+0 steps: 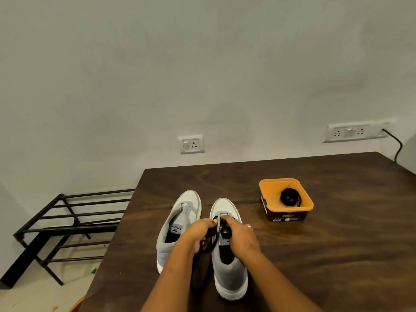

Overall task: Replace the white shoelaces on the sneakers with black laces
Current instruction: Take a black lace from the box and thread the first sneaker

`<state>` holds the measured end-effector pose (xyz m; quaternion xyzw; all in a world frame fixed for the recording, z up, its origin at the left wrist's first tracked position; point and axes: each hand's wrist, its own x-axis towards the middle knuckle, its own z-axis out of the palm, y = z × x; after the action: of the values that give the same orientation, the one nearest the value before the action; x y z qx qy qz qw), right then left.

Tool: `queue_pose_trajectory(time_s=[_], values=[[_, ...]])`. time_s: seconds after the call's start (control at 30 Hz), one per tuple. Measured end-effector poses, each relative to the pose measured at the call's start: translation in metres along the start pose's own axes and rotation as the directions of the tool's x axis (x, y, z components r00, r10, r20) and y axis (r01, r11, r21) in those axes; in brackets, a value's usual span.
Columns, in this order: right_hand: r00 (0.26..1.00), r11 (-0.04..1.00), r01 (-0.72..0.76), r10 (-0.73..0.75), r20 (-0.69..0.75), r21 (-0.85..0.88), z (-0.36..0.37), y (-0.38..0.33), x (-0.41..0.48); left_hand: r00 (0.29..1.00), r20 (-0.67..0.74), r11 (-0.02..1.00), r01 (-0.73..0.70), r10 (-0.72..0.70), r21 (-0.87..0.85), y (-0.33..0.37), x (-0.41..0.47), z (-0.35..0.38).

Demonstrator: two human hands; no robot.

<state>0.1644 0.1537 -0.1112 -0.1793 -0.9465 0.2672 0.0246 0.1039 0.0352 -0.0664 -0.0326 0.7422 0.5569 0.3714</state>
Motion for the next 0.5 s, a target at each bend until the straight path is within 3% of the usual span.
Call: queue_pose_trajectory(time_s=[0.17,0.3,0.4,0.5], values=[[0.998,0.998,-0.061,0.061,-0.003,-0.017,0.001,0.0,0.0,0.994,-0.042,0.894,-0.107,0.098,-0.435,-0.001,-0.008,-0.004],[0.996,0.995,-0.094,0.094,-0.006,-0.036,0.002,-0.001,0.001,0.983,-0.051,0.637,-0.155,0.178,-0.755,-0.002,-0.005,-0.012],[0.994,0.994,-0.106,0.105,-0.023,-0.028,0.004,-0.002,0.002,0.968,-0.118,0.498,-0.216,0.221,-0.84,0.015,-0.016,-0.03],[0.994,0.994,-0.105,0.104,-0.031,-0.036,0.008,-0.005,0.002,0.947,-0.165,0.464,-0.281,0.275,-0.84,0.029,-0.033,-0.052]])
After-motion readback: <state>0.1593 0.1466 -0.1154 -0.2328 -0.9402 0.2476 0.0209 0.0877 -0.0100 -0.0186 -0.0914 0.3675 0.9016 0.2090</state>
